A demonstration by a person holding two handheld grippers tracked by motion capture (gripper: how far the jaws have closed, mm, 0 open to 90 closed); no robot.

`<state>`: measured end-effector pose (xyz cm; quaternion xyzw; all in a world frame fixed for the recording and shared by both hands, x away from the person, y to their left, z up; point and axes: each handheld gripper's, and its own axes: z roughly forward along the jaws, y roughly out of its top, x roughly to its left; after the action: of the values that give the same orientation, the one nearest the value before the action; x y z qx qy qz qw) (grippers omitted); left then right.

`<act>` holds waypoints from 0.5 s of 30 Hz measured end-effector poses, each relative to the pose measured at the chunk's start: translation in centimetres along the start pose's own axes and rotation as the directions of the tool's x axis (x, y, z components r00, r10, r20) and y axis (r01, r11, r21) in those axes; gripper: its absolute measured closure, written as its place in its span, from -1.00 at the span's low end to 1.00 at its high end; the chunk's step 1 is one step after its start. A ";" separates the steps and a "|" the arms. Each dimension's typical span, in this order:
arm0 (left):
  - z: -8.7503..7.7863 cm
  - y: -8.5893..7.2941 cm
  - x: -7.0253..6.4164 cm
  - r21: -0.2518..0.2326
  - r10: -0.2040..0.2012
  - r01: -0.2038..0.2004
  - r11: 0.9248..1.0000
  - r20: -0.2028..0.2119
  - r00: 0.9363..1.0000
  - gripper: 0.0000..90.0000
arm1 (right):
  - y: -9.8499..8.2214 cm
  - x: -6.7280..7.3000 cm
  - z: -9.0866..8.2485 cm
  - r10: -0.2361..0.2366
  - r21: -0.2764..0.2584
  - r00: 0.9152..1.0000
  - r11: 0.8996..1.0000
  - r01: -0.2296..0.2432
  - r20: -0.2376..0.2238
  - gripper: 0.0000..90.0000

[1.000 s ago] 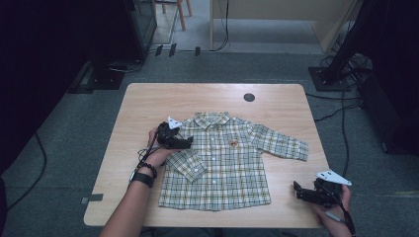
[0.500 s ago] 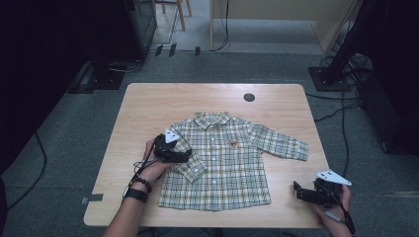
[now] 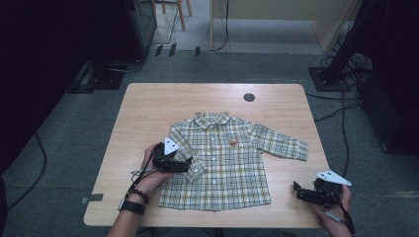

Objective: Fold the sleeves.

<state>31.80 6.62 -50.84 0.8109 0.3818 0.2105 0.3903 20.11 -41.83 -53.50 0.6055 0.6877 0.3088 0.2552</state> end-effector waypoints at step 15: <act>-0.7 -2.7 -1.4 0.033 0.007 -0.008 0.999 0.044 0.999 -0.78 | 0.0 0.0 0.0 0.000 0.001 1.000 1.000 0.000 0.003 -0.96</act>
<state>29.24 6.99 -52.62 0.8230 0.3735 0.1876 0.3846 20.11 -41.79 -53.50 0.6063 0.6873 0.3074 0.2558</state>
